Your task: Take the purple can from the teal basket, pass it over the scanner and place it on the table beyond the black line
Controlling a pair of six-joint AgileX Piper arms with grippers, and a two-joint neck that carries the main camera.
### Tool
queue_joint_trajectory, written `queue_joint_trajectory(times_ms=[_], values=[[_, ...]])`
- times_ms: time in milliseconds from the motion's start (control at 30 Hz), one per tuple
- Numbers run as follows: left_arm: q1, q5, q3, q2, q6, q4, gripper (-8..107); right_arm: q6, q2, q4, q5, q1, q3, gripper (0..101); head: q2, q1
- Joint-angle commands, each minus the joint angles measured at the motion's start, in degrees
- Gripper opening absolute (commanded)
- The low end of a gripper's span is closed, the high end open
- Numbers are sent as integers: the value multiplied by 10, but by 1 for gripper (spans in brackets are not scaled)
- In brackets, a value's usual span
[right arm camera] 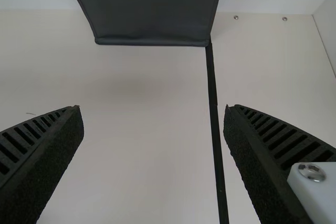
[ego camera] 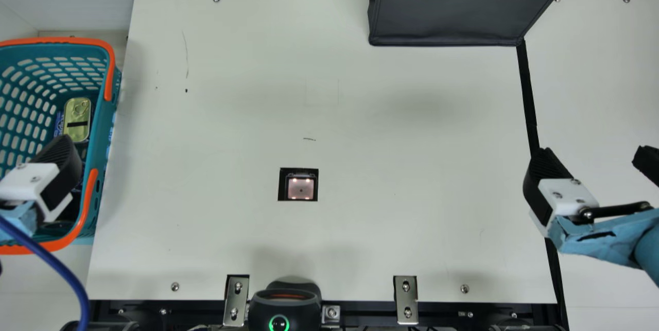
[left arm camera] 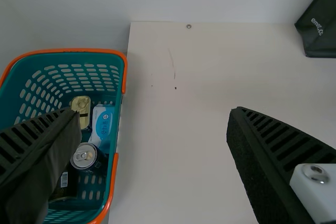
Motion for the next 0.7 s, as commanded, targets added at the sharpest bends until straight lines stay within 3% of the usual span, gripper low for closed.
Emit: queue_joint_trajectory(times_ms=[0,467,667], values=[[0,0,0,0,0,0,90,0,0,0,0,0,0,95,14,-17],[0,0,0,0,0,0,90,0,0,0,0,0,0,95,201,-17],[0,0,0,0,0,0,90,0,0,0,0,0,0,95,201,-17]])
